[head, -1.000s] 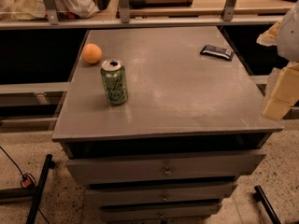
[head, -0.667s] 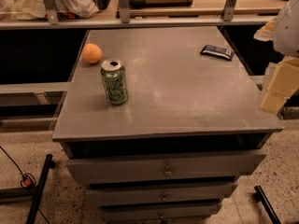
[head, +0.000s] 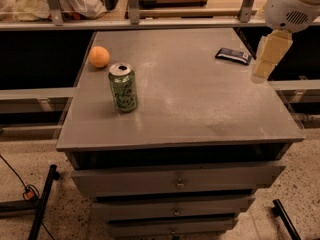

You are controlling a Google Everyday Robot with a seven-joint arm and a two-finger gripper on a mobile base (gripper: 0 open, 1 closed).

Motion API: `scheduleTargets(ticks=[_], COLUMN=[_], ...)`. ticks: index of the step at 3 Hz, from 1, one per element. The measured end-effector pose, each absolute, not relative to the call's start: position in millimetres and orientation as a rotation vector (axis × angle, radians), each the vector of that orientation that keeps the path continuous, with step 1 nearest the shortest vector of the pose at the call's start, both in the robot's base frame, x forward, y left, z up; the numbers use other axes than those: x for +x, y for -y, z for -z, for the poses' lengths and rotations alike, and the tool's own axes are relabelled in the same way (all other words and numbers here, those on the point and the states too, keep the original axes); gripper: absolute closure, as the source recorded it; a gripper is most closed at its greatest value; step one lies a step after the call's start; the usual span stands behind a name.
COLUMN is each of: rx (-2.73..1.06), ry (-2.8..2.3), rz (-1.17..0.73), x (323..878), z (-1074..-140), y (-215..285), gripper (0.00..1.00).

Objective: Move rxbar blueberry near orange

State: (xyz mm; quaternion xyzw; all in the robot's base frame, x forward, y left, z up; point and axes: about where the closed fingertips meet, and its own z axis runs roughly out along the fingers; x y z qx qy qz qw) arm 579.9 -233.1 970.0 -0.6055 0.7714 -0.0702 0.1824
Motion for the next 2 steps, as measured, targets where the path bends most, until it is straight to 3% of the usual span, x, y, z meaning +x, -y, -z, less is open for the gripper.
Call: scheduleTargets(ticks=[1, 2], rx=[-1.659, -1.619], ry=[-2.164, -2.141], rz=[0.25, 0.268], x=[646.8, 660.8], z=[-964.0, -976.6], y=[241.9, 246.2], gripper=[0.0, 0.0])
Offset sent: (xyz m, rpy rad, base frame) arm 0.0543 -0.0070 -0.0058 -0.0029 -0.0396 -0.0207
